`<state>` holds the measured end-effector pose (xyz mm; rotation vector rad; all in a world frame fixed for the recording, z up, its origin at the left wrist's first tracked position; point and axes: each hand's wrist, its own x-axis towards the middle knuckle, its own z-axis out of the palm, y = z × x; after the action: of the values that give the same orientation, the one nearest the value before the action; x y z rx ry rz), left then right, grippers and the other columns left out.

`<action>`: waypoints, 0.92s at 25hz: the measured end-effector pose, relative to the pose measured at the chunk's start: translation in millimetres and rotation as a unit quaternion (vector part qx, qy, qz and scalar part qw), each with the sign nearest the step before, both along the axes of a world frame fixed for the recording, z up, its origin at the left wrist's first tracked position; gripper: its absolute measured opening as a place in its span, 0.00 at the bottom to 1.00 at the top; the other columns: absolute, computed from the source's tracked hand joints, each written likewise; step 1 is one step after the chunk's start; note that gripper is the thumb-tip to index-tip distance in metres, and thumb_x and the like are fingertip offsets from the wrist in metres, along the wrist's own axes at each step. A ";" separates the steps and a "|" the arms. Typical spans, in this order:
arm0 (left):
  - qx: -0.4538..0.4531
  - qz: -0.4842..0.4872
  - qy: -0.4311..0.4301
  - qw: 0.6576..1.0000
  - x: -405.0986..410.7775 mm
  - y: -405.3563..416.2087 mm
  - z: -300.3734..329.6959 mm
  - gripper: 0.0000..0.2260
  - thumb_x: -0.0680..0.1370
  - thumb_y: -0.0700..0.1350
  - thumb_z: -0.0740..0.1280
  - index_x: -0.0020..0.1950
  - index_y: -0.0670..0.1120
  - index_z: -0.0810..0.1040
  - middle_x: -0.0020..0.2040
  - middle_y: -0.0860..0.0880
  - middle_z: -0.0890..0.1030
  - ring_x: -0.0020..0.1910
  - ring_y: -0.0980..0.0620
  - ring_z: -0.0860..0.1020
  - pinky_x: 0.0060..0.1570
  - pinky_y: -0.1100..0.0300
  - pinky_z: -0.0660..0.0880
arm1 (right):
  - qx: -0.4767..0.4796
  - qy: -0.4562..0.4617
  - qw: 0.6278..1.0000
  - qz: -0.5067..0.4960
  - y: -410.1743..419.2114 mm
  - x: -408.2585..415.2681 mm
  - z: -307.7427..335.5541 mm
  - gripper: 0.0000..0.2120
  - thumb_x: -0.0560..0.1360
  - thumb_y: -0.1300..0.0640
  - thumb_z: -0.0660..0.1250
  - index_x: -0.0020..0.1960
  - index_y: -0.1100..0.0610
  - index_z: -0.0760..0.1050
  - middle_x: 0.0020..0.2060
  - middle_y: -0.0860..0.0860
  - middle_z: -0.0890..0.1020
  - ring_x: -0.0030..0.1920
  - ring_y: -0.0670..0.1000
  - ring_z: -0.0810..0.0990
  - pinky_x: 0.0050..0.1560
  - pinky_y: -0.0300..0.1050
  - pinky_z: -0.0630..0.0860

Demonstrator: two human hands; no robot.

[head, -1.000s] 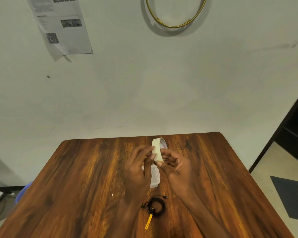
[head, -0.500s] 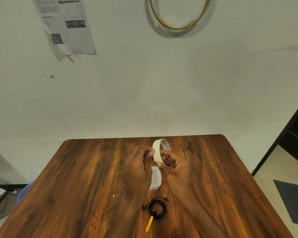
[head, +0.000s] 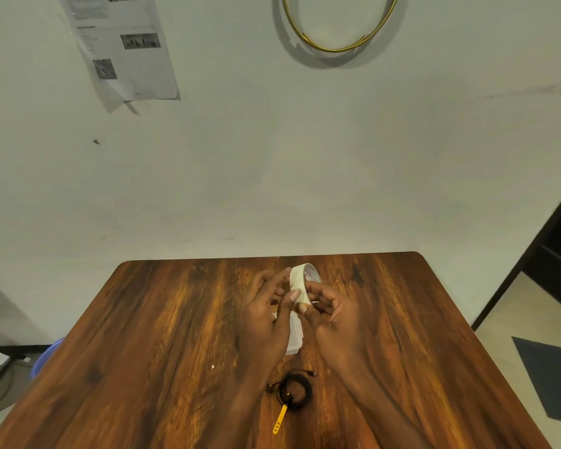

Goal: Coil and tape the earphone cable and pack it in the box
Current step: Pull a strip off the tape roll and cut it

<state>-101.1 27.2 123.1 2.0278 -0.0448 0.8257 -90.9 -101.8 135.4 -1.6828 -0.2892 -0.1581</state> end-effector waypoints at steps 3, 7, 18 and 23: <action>0.003 0.030 -0.026 0.999 3.1 -0.8 1.1 0.05 0.77 0.41 0.71 0.52 0.45 0.83 0.53 0.52 0.78 0.50 0.57 0.79 0.44 0.61 0.80 | 0.018 -0.001 1.000 0.025 1.7 0.5 -0.6 0.16 0.75 0.66 0.70 0.59 0.51 0.81 0.51 0.41 0.85 0.53 0.40 0.83 0.53 0.38 0.81; 0.027 0.061 -0.064 0.996 3.8 3.6 4.4 0.04 0.77 0.35 0.70 0.48 0.43 0.81 0.49 0.51 0.80 0.50 0.54 0.78 0.47 0.61 0.76 | 0.000 -0.010 1.000 0.025 3.5 0.4 -7.3 0.16 0.74 0.62 0.71 0.58 0.47 0.81 0.48 0.40 0.86 0.51 0.43 0.83 0.53 0.45 0.82; 0.013 0.024 0.034 0.999 2.1 0.2 -5.7 0.04 0.81 0.37 0.62 0.54 0.44 0.73 0.44 0.56 0.77 0.45 0.60 0.79 0.37 0.70 0.76 | -0.030 0.033 0.998 -0.054 4.4 1.7 -16.6 0.10 0.74 0.55 0.73 0.55 0.52 0.83 0.39 0.47 0.86 0.37 0.45 0.84 0.33 0.41 0.81; 0.080 0.035 0.108 0.990 8.8 -0.7 -19.1 0.03 0.82 0.43 0.62 0.54 0.46 0.73 0.45 0.49 0.82 0.39 0.57 0.80 0.35 0.59 0.80 | -0.053 0.058 0.995 -0.056 -1.6 3.3 -34.5 0.10 0.73 0.53 0.73 0.55 0.51 0.83 0.37 0.47 0.86 0.34 0.44 0.83 0.30 0.34 0.76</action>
<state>-92.3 26.5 104.0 2.2718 0.0849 0.6568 -87.6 -103.5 100.9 -1.8075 -0.1174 -0.1286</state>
